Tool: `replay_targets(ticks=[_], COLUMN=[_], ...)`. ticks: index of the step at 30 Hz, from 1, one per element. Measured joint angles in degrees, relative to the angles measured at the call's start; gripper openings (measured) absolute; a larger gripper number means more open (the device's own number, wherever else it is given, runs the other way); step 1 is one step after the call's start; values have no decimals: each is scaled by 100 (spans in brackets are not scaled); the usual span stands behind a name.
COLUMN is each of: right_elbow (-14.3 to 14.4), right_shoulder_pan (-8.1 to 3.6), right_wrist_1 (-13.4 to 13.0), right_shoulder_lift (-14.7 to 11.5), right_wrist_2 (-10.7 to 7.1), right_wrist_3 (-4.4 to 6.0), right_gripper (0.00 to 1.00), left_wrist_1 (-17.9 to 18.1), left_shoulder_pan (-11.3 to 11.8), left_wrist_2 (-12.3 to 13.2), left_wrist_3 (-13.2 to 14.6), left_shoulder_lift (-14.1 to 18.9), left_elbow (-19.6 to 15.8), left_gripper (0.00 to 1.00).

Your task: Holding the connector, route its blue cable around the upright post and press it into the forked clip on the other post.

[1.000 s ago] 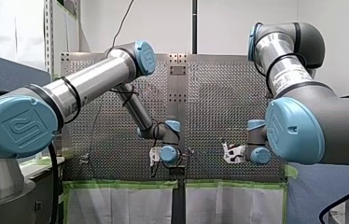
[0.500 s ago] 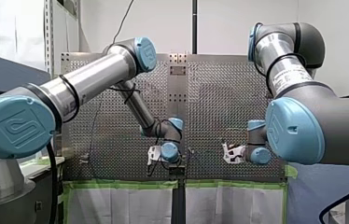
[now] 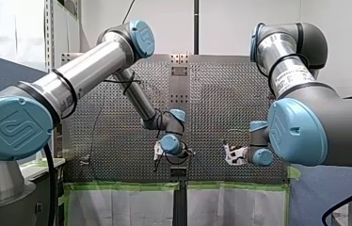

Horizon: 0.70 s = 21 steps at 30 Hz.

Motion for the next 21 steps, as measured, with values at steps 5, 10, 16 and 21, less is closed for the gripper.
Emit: replay_targets(ticks=[5, 10, 16, 21], right_elbow=[0, 0, -1, 0], right_shoulder_pan=[0, 0, 0, 0], right_wrist_1=[11, 20, 22, 21], right_shoulder_lift=[0, 0, 0, 0], right_wrist_2=[0, 0, 0, 0], right_wrist_3=[0, 0, 0, 0], right_gripper=[0, 0, 0, 0], left_wrist_1=[-61, -71, -61, -53], left_shoulder_pan=[-109, -173, -209, -247], left_wrist_2=[162, 134, 52, 33], left_wrist_3=[32, 48, 51, 53], left_shoulder_lift=[10, 10, 11, 11], left_elbow=[-44, -97, -107, -107], left_gripper=[100, 100, 100, 100])
